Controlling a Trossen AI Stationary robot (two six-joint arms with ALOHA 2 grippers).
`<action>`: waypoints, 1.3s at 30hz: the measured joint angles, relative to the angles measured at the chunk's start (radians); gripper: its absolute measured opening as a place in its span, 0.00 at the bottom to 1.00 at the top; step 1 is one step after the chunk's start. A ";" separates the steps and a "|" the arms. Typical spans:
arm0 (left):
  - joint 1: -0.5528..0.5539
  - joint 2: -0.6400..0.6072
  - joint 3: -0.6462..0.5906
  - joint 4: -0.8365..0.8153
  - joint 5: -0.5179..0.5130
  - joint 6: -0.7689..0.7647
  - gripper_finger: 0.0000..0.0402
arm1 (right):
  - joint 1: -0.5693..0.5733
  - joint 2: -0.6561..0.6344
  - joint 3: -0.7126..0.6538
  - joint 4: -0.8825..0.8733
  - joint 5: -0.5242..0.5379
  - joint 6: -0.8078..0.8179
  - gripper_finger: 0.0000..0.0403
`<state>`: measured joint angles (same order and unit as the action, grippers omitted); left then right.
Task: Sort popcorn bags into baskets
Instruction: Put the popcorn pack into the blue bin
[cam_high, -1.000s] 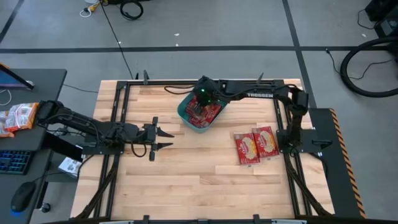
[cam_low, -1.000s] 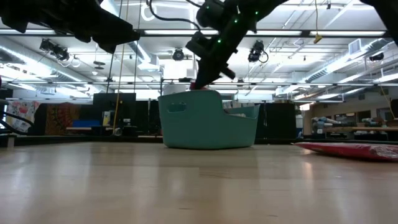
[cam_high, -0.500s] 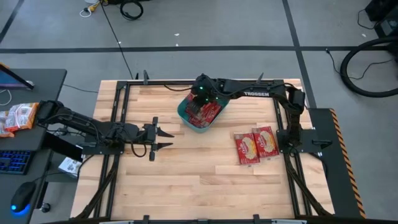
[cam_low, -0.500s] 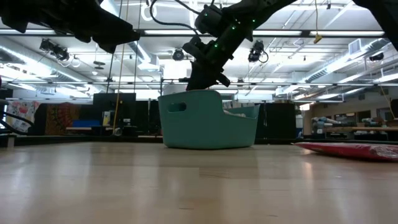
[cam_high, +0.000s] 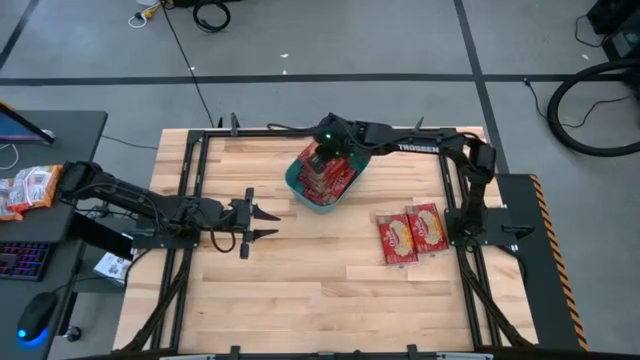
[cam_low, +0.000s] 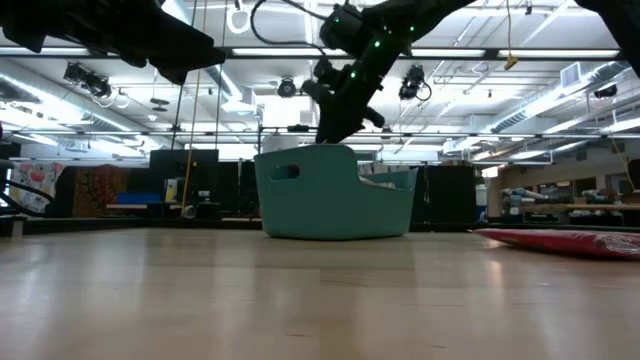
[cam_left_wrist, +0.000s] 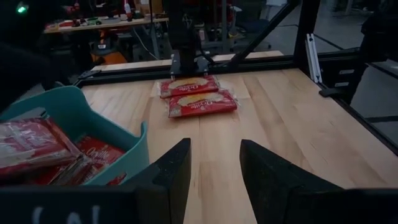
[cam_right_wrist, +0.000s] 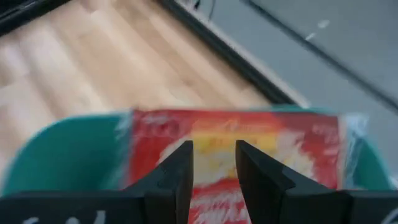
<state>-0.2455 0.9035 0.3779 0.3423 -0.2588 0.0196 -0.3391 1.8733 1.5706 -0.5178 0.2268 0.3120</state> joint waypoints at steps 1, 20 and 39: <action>0.000 0.000 0.000 0.000 0.000 0.000 0.35 | -0.005 0.008 0.000 0.012 0.018 -0.015 0.31; 0.000 0.000 0.000 -0.005 0.000 -0.008 0.35 | -0.031 -0.025 -0.001 -0.094 -0.066 0.008 0.31; 0.000 0.000 0.000 -0.011 0.000 -0.009 0.35 | 0.393 -0.154 -0.013 -0.543 0.180 0.357 0.31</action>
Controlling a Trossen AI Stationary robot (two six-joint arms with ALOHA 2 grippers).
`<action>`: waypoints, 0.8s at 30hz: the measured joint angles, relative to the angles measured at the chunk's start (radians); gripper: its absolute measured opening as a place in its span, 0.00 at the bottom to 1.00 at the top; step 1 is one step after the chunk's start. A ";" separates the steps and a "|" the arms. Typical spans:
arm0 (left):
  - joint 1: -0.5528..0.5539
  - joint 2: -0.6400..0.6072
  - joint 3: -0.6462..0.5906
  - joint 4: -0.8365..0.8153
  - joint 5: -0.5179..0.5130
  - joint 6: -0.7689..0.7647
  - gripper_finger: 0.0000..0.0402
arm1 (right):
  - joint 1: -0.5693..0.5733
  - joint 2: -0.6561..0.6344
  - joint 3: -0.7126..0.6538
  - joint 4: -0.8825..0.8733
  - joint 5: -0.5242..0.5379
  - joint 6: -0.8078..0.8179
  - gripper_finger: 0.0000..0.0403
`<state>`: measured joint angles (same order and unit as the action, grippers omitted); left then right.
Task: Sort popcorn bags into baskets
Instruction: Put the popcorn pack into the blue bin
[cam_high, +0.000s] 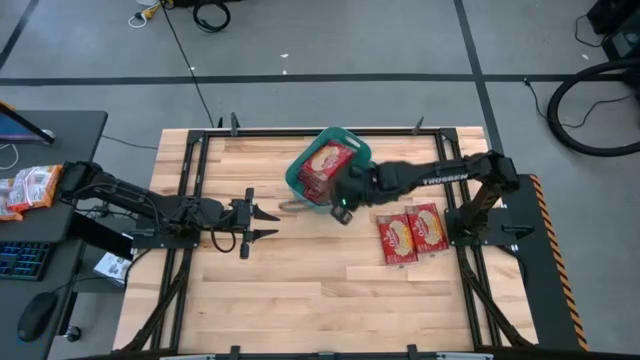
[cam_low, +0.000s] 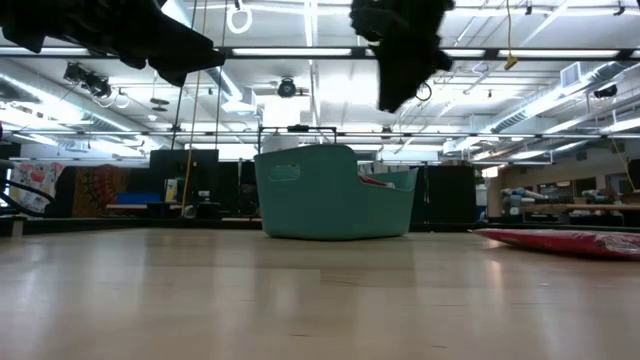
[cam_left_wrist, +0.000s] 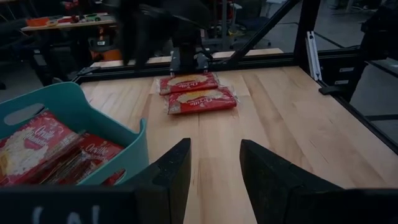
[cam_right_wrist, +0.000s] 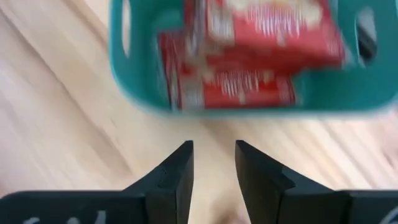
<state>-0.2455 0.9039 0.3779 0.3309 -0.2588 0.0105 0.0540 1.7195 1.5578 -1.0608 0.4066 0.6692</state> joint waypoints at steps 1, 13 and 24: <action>0.000 0.000 0.000 0.000 0.000 0.000 0.35 | 0.023 0.000 -0.009 -0.031 0.008 0.037 0.31; 0.000 0.000 0.000 -0.008 0.000 -0.001 0.35 | 0.190 0.005 -0.274 -0.116 -0.145 0.454 0.42; 0.000 0.000 0.000 -0.011 0.000 -0.002 0.35 | 0.254 0.130 -0.299 -0.152 -0.197 0.657 0.51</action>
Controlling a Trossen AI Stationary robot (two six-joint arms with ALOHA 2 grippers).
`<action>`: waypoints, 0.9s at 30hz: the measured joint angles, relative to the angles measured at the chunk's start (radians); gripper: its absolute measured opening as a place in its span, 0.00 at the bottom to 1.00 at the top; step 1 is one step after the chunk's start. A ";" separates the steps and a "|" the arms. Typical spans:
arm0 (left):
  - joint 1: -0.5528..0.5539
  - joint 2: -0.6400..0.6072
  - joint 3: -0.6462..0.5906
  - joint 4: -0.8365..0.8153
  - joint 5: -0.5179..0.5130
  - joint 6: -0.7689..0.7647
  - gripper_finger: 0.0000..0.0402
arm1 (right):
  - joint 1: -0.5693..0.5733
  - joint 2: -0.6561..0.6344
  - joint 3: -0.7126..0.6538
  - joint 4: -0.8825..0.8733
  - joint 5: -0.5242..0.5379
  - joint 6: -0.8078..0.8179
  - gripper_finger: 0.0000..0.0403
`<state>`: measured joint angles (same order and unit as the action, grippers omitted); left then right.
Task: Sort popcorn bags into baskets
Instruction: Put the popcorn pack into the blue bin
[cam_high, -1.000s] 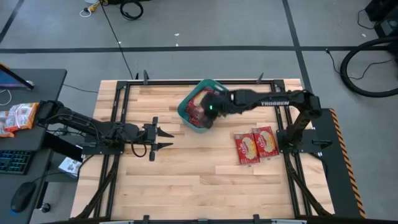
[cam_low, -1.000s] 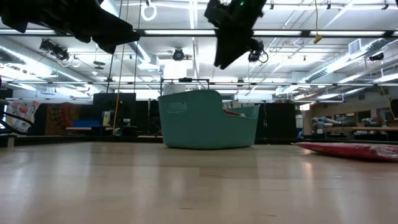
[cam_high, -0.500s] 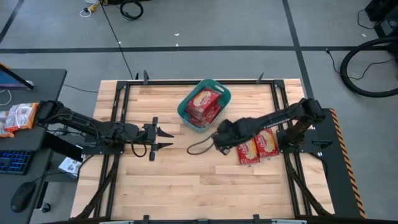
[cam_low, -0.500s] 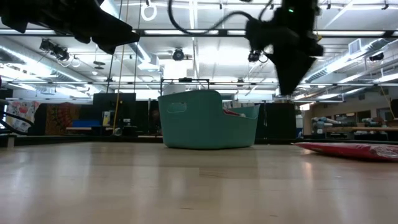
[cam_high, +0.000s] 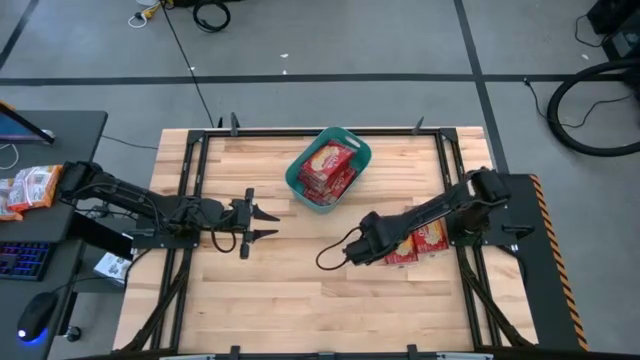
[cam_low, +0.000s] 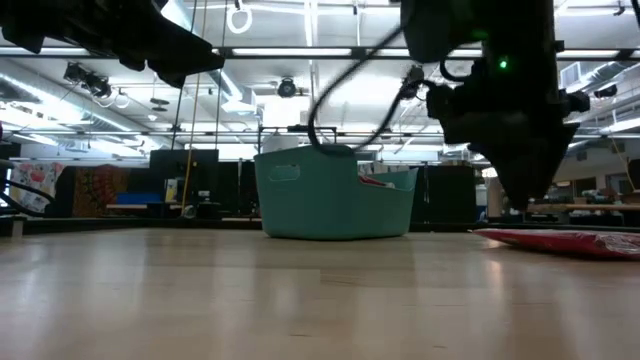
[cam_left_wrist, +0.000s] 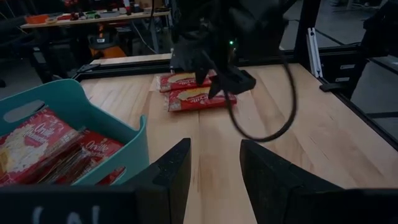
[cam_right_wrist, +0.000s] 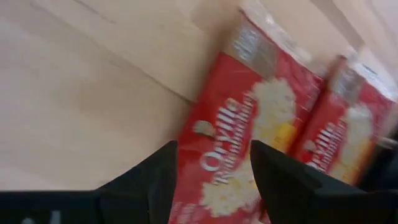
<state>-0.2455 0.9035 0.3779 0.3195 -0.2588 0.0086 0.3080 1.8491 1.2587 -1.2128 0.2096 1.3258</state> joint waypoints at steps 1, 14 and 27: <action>0.000 0.000 0.000 -0.003 0.000 0.000 0.35 | 0.002 0.017 0.009 -0.024 -0.004 0.013 0.51; 0.000 0.000 0.000 -0.004 0.000 0.000 0.35 | 0.024 0.210 0.163 -0.131 0.039 0.024 0.51; 0.000 0.000 0.000 -0.012 0.000 0.000 0.35 | 0.024 0.260 0.156 -0.185 0.030 0.015 0.50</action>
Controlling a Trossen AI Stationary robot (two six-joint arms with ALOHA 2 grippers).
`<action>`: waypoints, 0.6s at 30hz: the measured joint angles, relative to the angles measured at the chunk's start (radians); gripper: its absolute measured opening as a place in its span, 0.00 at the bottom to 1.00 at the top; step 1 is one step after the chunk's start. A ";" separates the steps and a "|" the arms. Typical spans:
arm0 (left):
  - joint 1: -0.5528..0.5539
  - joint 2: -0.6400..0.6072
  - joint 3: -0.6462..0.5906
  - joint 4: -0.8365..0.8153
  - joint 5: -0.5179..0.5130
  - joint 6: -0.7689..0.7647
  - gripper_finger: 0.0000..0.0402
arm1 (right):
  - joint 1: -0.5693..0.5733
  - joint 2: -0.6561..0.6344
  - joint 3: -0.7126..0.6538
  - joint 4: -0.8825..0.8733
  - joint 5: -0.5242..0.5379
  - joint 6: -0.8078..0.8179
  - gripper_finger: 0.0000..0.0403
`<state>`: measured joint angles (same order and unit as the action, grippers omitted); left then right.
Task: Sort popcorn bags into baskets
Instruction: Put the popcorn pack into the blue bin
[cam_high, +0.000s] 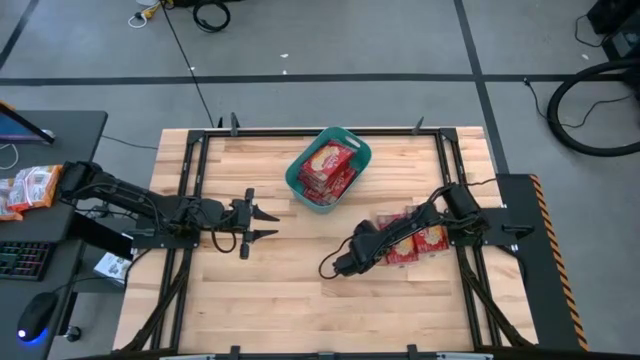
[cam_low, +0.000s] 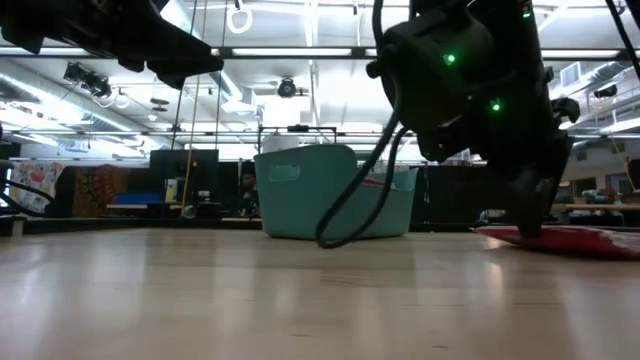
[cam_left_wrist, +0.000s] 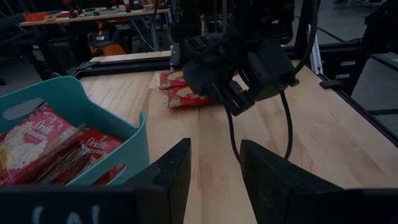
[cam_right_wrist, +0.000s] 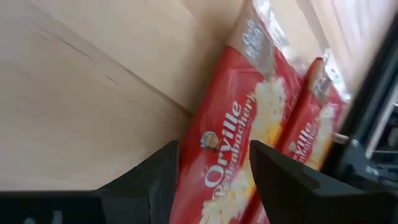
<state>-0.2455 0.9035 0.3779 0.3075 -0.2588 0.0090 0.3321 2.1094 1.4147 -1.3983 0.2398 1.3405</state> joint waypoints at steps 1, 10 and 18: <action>0.000 0.000 0.000 -0.001 0.000 0.000 0.35 | 0.000 0.000 0.000 -0.012 -0.003 0.000 0.50; 0.000 0.000 0.000 -0.008 0.000 0.000 0.35 | 0.000 0.000 -0.006 -0.010 -0.025 -0.005 0.33; 0.000 0.000 0.000 -0.008 0.000 0.000 0.35 | 0.002 -0.001 -0.081 0.058 -0.095 -0.041 0.11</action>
<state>-0.2455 0.9035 0.3779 0.2993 -0.2588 0.0090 0.3336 2.1086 1.3341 -1.3400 0.1448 1.2990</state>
